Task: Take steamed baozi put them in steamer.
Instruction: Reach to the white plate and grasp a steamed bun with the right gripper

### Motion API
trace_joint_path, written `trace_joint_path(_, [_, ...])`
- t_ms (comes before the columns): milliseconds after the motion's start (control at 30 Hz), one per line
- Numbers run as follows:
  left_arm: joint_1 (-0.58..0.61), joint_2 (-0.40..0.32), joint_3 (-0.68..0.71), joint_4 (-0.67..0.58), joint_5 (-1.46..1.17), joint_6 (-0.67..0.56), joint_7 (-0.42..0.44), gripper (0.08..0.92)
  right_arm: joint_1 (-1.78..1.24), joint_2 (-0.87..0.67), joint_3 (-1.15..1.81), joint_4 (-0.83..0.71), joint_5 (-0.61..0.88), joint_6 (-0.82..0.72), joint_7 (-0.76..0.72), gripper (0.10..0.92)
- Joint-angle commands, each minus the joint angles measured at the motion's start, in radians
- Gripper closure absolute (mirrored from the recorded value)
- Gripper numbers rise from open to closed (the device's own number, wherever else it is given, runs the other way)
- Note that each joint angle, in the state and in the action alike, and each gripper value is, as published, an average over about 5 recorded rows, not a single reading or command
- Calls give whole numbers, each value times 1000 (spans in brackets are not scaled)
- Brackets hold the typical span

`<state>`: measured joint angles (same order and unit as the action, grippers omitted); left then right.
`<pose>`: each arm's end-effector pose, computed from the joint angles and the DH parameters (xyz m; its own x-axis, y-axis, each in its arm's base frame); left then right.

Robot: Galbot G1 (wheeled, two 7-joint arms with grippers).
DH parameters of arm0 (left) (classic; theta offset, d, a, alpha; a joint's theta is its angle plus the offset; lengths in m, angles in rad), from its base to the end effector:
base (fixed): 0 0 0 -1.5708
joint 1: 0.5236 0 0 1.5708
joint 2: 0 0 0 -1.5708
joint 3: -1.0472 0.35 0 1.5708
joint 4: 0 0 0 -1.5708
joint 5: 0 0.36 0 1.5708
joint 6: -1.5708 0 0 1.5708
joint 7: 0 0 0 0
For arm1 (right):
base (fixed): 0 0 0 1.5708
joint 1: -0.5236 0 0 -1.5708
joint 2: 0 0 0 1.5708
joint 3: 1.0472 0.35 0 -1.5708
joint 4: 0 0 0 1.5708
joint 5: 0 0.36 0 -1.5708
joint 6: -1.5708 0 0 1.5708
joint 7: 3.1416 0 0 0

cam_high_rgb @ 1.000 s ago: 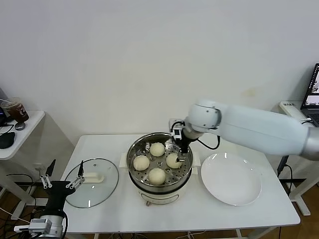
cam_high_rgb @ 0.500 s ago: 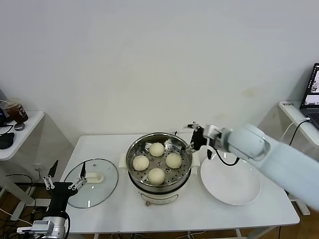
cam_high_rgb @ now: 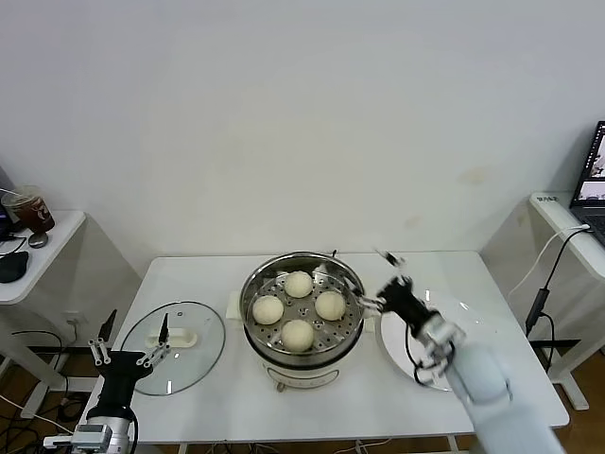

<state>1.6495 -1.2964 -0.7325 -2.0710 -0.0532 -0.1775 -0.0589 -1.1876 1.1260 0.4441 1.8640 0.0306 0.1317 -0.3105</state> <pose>0.1680 0.1111 -0.3011 -0.9913 -0.0509 -0.1212 -0.0833 0.9567 0.2788 0.3074 -0.0811 -0.2796 -0.8584 -0.5061 -0.0842 -0.4262 0.7948 -0.4320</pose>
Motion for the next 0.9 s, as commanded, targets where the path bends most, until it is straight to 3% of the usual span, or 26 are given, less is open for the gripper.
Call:
trace_joint_path(33, [9, 25, -48, 100, 406, -90, -82, 177, -428, 356, 454, 54, -55, 287, 54, 203])
trace_joint_path(233, [-6, 110, -130, 303, 1020, -154, -216, 177, -483, 370, 526, 140, 44, 253, 95, 203])
trace_joint_path(367, [-59, 167, -99, 458, 1264, -158, -274, 177, -508, 381, 561, 173, 81, 240, 106, 203])
trace_joint_path(567, [-205, 222, -9, 628, 1381, -160, -258, 177, -519, 412, 566, 176, 94, 238, 121, 203])
trace_joint_path(900, [-367, 242, 61, 742, 1421, -176, -241, 177, -529, 448, 552, 203, 82, 229, 133, 203])
